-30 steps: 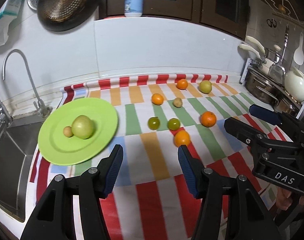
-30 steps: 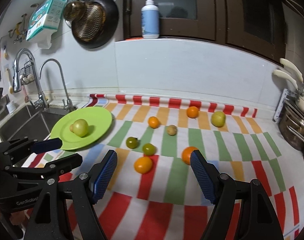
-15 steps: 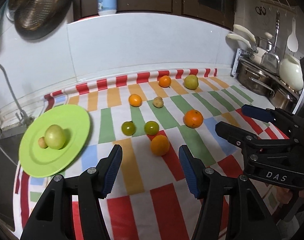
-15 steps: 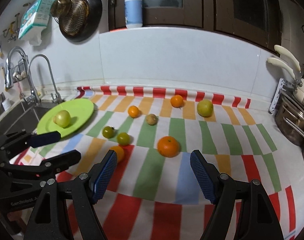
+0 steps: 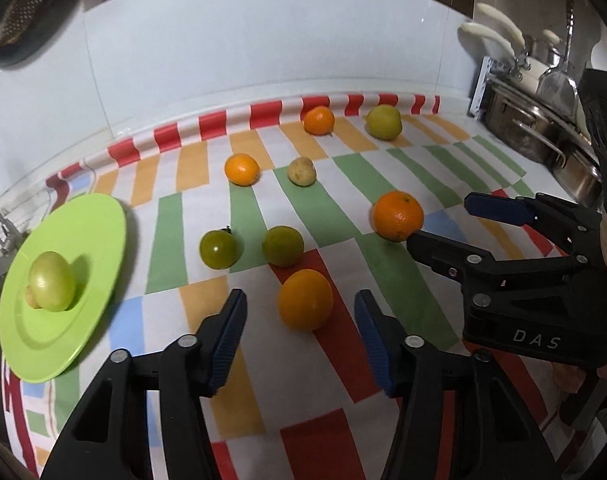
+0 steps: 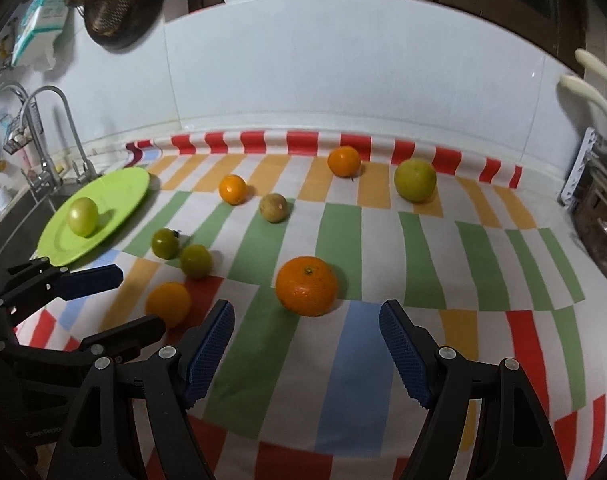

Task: Organize fruits
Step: 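Move both open grippers back toward the remaining fruits, then grasp an orange with the left gripper while the right grasps a larger orange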

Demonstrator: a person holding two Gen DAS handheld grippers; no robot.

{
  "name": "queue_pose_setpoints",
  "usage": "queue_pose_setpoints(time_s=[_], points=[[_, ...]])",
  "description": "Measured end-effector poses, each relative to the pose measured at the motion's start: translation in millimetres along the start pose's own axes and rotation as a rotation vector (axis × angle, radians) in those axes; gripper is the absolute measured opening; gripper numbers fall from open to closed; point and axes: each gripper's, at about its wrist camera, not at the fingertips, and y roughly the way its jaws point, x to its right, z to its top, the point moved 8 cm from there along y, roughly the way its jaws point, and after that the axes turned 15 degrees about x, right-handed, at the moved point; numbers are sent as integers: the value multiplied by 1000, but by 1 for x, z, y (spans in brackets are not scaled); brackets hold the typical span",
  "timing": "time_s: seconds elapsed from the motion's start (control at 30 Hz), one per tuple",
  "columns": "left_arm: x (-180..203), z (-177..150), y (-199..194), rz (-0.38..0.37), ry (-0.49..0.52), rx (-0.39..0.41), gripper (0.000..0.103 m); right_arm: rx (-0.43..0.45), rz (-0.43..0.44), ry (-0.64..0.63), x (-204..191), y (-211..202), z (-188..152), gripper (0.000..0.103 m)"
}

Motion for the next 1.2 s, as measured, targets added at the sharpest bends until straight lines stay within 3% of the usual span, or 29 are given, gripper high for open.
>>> queue_pose_setpoints(time_s=[0.3,0.47,0.6,1.2], points=[[2,-7,26,-13,-5,-61,33,-58,23,16,4,31,-9,66],[1,-4,30,-22,-10,-61,32,-72,28,12,3,43,-10,57],[-1,-1,29,-21,-13,-53,32,-85,45,11,0,49,-12,44],[-13,20,-16,2,-35,48,32,-7,27,-2,-22,1,9,43]])
